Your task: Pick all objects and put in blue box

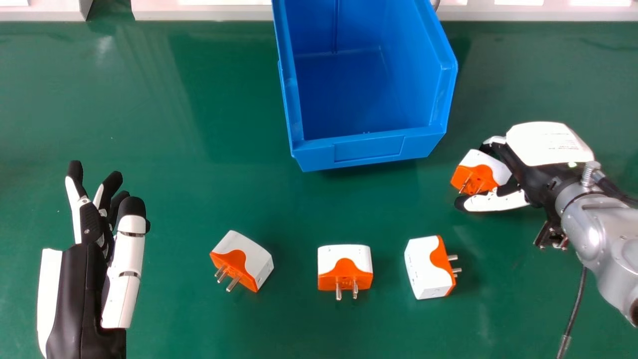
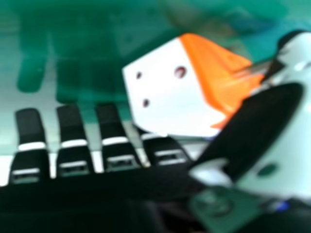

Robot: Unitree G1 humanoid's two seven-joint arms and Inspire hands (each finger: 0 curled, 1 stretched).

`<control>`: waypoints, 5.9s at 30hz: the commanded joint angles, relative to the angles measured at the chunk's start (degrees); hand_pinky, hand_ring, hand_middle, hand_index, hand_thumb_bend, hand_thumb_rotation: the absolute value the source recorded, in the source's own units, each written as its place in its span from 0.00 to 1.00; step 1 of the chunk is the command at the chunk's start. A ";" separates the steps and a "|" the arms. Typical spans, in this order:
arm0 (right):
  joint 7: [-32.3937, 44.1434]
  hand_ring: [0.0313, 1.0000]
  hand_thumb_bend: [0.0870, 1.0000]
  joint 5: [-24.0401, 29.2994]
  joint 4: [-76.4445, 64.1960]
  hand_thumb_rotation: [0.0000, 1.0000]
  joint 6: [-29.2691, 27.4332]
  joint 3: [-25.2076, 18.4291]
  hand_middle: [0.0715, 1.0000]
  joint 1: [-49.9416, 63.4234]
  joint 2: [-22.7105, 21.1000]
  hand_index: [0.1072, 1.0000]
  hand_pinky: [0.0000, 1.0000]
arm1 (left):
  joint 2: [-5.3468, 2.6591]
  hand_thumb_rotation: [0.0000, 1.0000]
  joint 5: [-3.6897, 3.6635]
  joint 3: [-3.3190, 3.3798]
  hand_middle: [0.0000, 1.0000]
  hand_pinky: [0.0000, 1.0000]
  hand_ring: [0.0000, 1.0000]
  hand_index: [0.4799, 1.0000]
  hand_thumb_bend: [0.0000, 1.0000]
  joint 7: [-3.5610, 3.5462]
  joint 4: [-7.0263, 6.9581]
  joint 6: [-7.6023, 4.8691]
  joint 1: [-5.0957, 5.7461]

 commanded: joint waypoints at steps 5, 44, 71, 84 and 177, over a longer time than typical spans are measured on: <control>-5.01 0.48 0.39 -1.77 0.80 0.79 0.04 0.97 0.47 -0.06 0.25 0.37 0.48 | 0.49 0.90 0.55 0.44 0.96 0.81 0.93 0.96 0.37 0.11 -1.35 -0.68 -0.12; 9.43 0.05 0.33 11.82 -51.82 0.34 -3.24 -17.45 0.08 21.47 -6.24 0.06 0.03 | 0.69 0.90 0.62 0.07 0.95 0.80 0.93 0.95 0.38 -0.07 -2.39 1.54 -1.06; 3.46 0.06 0.33 1.79 -33.08 0.25 -4.81 -9.65 0.12 -6.77 11.45 0.22 0.03 | 0.86 0.90 0.68 0.25 0.95 0.80 0.92 0.94 0.39 -0.01 -1.81 2.43 -2.03; -13.11 0.04 0.33 -1.40 7.86 0.31 -5.66 -2.56 0.07 -28.59 19.15 0.08 0.02 | 0.36 0.89 -0.48 0.50 0.95 0.81 0.92 0.94 0.35 -0.06 -2.74 2.11 -0.81; 20.52 0.94 0.44 0.18 -52.35 0.52 -11.73 -15.38 0.96 32.55 -9.51 0.93 0.90 | 0.66 0.87 -0.93 1.03 0.96 0.80 0.92 0.93 0.32 -0.96 -4.05 6.77 -3.67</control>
